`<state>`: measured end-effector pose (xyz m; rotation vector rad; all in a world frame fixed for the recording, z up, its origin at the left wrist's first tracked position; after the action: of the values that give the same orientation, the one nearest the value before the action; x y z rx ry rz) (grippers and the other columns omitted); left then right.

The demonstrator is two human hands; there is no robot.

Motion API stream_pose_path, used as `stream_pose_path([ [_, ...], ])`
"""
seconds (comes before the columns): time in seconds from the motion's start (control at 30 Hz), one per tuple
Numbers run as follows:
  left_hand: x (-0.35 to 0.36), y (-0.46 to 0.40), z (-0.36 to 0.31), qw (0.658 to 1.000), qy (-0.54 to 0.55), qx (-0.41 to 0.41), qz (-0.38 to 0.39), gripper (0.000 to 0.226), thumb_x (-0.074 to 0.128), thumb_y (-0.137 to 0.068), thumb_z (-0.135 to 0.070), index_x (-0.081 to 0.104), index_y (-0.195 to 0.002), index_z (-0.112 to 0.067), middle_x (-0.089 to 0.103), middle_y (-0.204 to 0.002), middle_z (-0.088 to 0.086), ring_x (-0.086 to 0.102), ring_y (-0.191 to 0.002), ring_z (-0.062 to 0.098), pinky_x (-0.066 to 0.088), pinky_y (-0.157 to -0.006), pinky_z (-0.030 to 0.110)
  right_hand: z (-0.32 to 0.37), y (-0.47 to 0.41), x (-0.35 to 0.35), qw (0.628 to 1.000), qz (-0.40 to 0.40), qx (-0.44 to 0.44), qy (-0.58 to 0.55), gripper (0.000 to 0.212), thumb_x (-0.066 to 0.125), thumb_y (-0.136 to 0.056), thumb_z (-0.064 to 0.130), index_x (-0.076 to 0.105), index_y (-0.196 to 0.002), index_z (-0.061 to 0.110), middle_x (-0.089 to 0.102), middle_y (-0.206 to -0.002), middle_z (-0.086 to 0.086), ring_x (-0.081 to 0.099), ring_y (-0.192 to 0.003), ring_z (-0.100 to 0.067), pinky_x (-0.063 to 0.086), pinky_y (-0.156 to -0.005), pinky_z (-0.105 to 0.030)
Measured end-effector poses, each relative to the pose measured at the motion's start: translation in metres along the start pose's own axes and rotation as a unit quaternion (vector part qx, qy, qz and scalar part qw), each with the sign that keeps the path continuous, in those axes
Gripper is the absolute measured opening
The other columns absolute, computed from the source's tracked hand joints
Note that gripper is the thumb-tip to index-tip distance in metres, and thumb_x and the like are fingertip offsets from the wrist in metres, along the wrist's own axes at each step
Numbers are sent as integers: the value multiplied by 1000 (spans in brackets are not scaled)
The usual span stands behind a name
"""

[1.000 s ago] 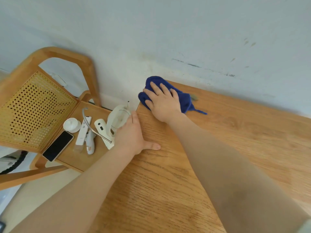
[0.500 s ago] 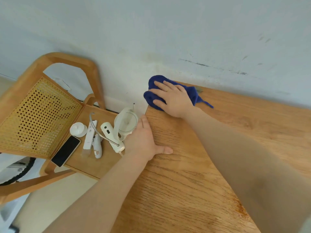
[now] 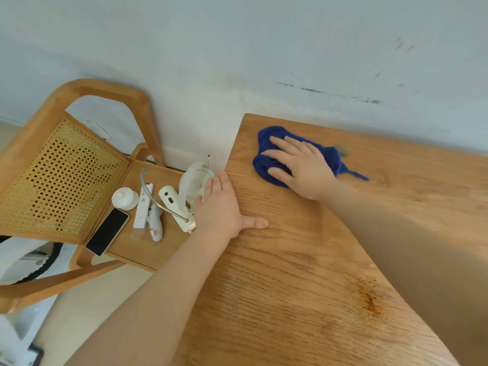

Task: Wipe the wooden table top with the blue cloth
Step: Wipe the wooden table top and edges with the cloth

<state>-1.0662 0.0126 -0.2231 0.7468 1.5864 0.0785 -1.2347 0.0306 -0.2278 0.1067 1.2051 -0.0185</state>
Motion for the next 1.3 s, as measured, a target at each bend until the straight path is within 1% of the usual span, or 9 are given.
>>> stream_pose_path([
  [0.07, 2, 1, 0, 1000, 3, -3, 4, 140, 67, -53, -74, -12, -147, -7, -1, -158, 6, 2, -146, 21, 17, -116, 43, -20, -19, -6, 999, -22, 30, 37, 45, 36, -95, 46, 37, -138, 33, 21, -154, 5, 17, -142, -21, 13, -113, -42],
  [0.3, 4, 11, 1, 1000, 15, -12, -12, 137, 67, -55, -71, -12, -147, -8, -10, -158, 7, -5, -145, 20, 18, -115, 37, -39, -11, -13, 990, -4, 126, 62, 46, 30, -98, 38, 24, -144, 33, 10, -157, -1, 8, -144, -24, 8, -115, -45],
  [0.47, -1, 18, -8, 1000, 13, -8, -12, 128, 68, -62, -67, -9, -148, -11, -18, -155, 12, -11, -144, 27, 10, -118, 41, -25, 63, -4, 996, 8, 67, 63, 48, 33, -97, 43, 26, -143, 34, 9, -157, 4, 7, -144, -21, 6, -115, -42],
  [0.6, 3, 22, -39, 1000, 8, 14, 20, 127, 66, -63, -69, -5, -148, -7, -20, -155, 11, -13, -144, 24, 7, -118, 39, -36, 58, -10, 999, -17, 35, 29, 45, 44, -94, 43, 39, -138, 32, 21, -154, 4, 16, -143, -22, 11, -115, -43],
  [0.67, 19, 27, -64, 998, 16, 14, 57, 135, 63, -59, -75, -10, -147, -4, -22, -154, 13, -14, -144, 25, 5, -117, 39, -53, 44, -16, 996, -43, 67, 37, 45, 42, -95, 43, 39, -138, 33, 21, -155, 4, 16, -143, -22, 12, -114, -42],
  [0.8, 34, 28, -79, 998, -18, -30, 43, 143, 63, -56, -77, -17, -143, 3, -24, -152, 21, -16, -143, 32, -1, -116, 42, -79, 26, -24, 991, -39, 112, 57, 47, 35, -96, 44, 31, -142, 33, 16, -156, 2, 12, -143, -23, 9, -114, -43],
  [1.03, 31, 36, -78, 999, -22, -28, 23, 141, 63, -56, -76, -14, -144, 2, -19, -153, 21, -14, -143, 31, 1, -116, 42, -55, 92, -13, 992, -38, 107, 55, 44, 36, -96, 32, 33, -141, 29, 17, -156, 1, 13, -143, -23, 10, -114, -42],
  [1.2, 27, 29, -84, 997, -47, -42, 34, 142, 65, -56, -75, -12, -144, 6, -16, -153, 24, -9, -144, 35, 6, -116, 42, -64, 91, -20, 995, -26, 82, 49, 47, 30, -94, 39, 36, -139, 32, 20, -155, 1, 17, -142, -25, 13, -113, -44],
  [1.3, 32, 27, -82, 997, -55, -44, 40, 142, 63, -56, -76, -12, -144, 7, -17, -152, 26, -9, -143, 36, 6, -116, 43, -88, 59, -28, 984, -38, 165, 47, 44, 32, -97, 33, 30, -141, 34, 15, -156, 1, 11, -143, -23, 10, -114, -44],
])
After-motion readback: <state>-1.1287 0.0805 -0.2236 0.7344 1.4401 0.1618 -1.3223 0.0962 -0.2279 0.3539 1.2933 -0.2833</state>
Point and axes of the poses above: each hand's wrist, its own y-axis away from the middle knuckle, its own x-axis out of the palm, z = x × y, the point moved 7 cm from there along -y, towards the middle knuckle
